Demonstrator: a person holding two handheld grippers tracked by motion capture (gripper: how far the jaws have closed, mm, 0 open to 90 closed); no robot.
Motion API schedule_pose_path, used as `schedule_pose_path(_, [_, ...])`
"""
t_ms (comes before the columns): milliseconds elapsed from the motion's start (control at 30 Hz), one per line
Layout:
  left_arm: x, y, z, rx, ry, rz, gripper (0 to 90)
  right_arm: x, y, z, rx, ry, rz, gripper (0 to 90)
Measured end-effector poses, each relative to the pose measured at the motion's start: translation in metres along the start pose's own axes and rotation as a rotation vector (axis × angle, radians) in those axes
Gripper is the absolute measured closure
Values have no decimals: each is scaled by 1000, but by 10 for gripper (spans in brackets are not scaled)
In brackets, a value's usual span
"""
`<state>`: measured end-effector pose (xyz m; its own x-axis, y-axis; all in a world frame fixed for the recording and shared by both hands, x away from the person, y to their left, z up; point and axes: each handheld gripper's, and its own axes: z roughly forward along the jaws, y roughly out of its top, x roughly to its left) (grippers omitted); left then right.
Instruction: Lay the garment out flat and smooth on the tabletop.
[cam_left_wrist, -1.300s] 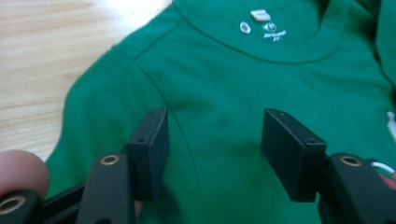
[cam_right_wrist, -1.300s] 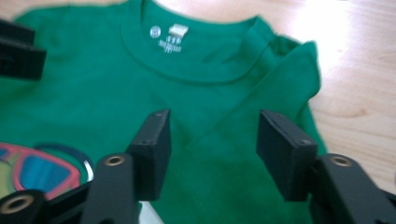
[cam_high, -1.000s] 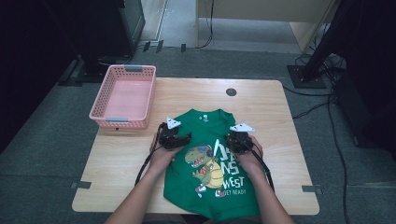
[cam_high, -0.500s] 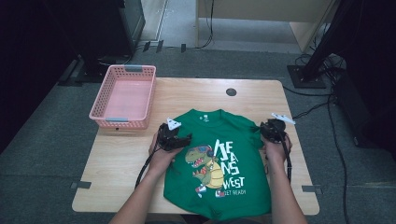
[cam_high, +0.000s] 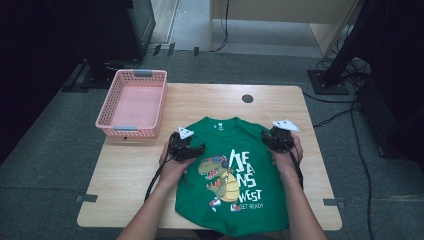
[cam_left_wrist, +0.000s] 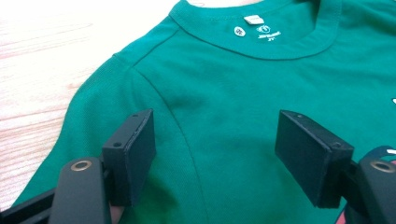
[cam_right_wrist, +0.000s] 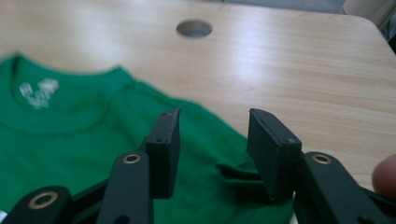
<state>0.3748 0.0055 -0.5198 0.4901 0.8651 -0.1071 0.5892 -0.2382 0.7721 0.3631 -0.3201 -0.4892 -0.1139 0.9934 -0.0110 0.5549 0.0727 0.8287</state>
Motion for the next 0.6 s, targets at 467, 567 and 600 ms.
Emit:
schedule_pose_path(467, [1, 0, 0, -1, -4, -7, 296, -51, -20, 25, 129, -219, 105, 483])
schedule_pose_path(567, [2, 0, 0, -5, -7, -14, 296, -62, -16, 17, 106, -325, 114, 491])
schedule_pose_path(600, [2, 0, 0, -4, -7, -14, 296, -63, -14, 14, 91, -332, 128, 491])
